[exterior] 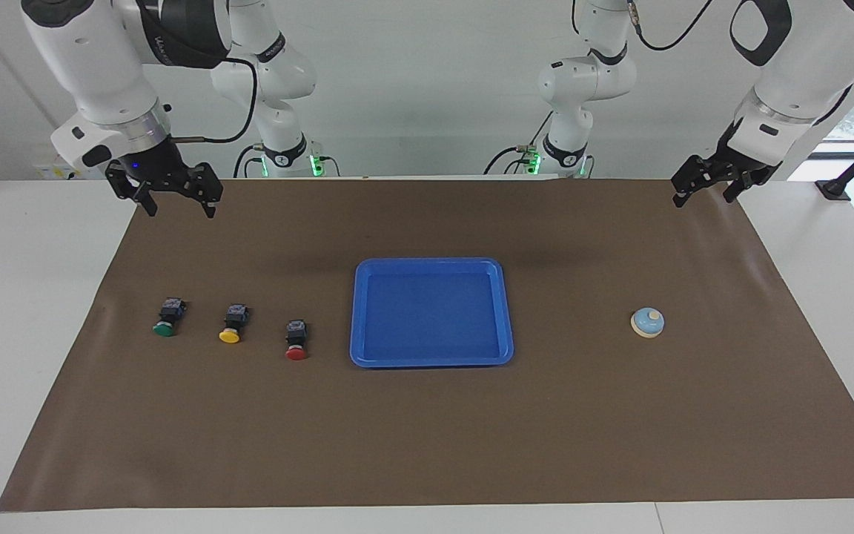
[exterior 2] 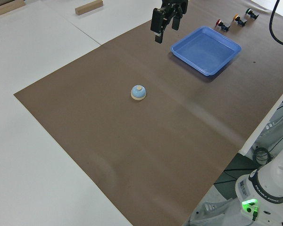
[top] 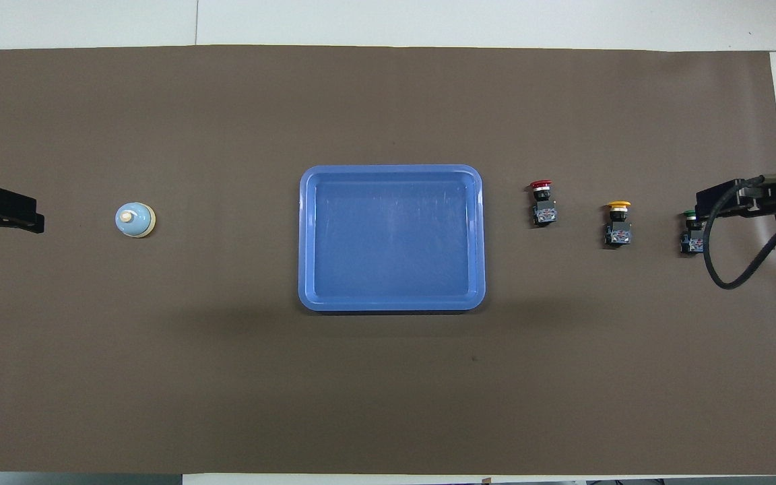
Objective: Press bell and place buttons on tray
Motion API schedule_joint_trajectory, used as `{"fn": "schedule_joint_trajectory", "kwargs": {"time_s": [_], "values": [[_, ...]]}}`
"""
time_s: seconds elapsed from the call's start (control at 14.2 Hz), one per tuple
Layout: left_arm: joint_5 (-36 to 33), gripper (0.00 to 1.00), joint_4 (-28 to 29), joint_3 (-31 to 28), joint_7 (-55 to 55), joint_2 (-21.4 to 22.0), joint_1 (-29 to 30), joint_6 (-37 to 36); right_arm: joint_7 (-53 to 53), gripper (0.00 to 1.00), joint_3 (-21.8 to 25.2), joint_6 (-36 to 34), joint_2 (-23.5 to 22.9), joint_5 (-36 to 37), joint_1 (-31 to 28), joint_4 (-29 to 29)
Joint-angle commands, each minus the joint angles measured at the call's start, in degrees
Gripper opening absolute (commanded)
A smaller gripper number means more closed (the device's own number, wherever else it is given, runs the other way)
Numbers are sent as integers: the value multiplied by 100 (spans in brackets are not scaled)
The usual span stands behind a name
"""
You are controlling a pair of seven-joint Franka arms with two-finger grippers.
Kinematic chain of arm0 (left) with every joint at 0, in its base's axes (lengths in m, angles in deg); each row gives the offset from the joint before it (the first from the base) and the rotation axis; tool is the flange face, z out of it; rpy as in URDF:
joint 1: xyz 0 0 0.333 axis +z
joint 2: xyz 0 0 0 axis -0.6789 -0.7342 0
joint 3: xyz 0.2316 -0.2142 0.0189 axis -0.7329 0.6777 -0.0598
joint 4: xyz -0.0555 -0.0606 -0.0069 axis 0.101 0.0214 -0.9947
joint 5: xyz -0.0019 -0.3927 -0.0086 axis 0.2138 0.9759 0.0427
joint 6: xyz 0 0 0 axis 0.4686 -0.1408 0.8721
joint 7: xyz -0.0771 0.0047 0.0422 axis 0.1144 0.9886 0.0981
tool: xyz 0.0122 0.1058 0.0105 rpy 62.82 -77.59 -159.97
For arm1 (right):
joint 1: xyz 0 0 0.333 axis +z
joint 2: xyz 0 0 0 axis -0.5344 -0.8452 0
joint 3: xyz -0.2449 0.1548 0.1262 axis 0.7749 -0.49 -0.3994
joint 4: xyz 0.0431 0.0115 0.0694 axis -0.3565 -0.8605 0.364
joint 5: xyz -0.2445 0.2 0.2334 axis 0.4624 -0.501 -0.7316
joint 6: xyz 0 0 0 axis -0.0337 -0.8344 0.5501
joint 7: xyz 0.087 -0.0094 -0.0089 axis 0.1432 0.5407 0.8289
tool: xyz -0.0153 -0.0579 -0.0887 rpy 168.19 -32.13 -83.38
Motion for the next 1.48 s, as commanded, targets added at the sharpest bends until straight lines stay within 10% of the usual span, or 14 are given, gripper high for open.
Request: {"fn": "schedule_joint_trajectory", "kwargs": {"time_s": [0.0, 1.41], "values": [[-61, 100, -20, 23, 46, 112, -19, -186, 161, 100, -40, -83, 12, -60, -74, 4], [-34, 100, 139, 15, 2, 156, -151, -89, 170, 100, -40, -83, 12, -60, -74, 4]]}}
